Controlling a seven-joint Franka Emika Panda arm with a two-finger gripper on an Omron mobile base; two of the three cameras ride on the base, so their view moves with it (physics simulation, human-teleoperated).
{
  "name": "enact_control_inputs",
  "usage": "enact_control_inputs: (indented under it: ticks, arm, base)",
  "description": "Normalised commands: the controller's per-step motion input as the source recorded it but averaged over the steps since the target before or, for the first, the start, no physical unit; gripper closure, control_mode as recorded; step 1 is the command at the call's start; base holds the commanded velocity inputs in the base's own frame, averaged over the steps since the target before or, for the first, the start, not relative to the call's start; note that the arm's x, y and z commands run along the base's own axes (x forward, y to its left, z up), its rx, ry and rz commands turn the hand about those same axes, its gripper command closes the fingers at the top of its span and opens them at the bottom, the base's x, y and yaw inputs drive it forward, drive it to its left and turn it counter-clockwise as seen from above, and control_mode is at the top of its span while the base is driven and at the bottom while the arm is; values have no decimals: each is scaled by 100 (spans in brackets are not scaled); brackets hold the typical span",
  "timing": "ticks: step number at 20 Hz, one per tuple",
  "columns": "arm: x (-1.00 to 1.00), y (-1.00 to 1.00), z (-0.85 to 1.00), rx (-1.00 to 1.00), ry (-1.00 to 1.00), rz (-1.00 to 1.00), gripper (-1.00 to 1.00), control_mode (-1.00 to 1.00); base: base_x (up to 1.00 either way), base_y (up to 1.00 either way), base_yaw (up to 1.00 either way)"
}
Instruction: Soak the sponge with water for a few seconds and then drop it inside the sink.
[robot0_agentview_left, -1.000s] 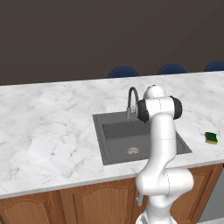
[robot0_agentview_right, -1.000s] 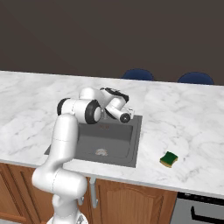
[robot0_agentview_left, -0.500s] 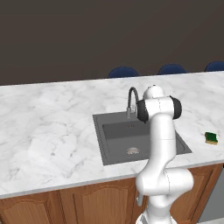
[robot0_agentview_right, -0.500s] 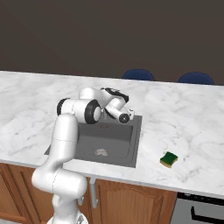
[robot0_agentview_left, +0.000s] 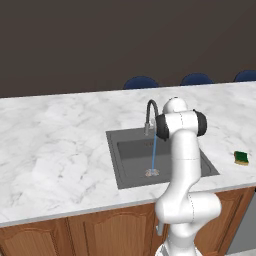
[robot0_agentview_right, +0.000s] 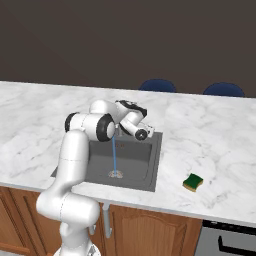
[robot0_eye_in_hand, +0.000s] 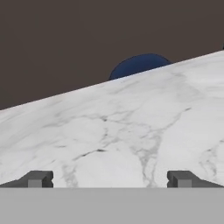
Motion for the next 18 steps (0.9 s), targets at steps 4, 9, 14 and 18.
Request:
enact_control_inputs:
  ticks: [4, 9, 14, 18]
  arm:
    - [0, -86, -60, 0, 2, -6, -100, -100]
    - [0, -80, -44, 0, 1, -5, -100, -100]
    - [1, -61, -2, 0, 0, -3, -100, -100]
    - [0, -48, 0, 2, 0, -2, -100, -100]
  base:
    - [0, 0, 0]
    - [0, 0, 0]
    - [0, 0, 0]
    - [0, 0, 0]
